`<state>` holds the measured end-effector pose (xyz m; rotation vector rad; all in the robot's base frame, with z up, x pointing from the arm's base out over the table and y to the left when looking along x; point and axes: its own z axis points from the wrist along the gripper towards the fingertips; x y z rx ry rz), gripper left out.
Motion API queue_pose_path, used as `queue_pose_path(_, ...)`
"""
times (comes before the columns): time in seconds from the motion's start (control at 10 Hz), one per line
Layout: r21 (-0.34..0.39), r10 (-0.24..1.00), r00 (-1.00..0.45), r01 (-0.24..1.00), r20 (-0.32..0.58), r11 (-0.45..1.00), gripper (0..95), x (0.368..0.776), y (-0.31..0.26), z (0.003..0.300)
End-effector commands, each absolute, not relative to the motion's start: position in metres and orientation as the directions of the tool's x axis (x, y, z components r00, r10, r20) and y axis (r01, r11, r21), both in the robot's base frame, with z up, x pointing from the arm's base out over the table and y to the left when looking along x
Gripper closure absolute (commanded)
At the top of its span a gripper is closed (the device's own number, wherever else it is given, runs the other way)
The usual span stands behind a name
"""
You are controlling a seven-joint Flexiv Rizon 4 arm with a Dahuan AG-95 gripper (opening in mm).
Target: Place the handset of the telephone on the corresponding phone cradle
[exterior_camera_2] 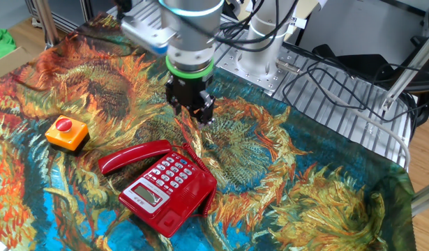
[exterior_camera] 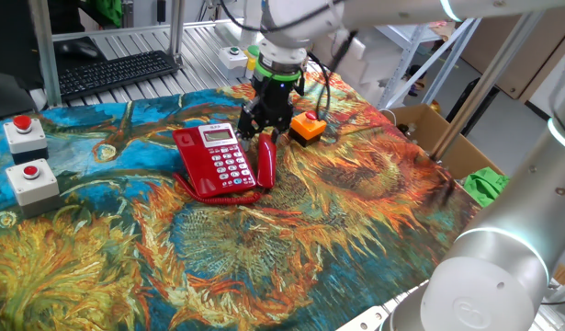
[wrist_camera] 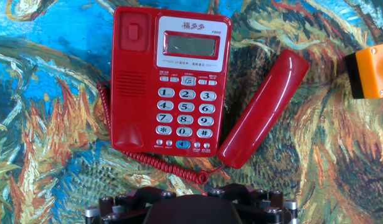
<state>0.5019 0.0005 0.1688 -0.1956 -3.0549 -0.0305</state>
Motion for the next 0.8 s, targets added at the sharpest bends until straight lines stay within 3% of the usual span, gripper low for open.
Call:
queue_pose_path(0.1, 0.016, 0.166, -0.981, 0.168, 0.104, 0.986, 95.0, 0.5004, 0.0004, 0.1692)
queue_pose_path(0.8, -0.027, 0.228, -0.971, 0.226, 0.068, 0.974, 95.0, 0.5042, -0.0035, 0.1606)
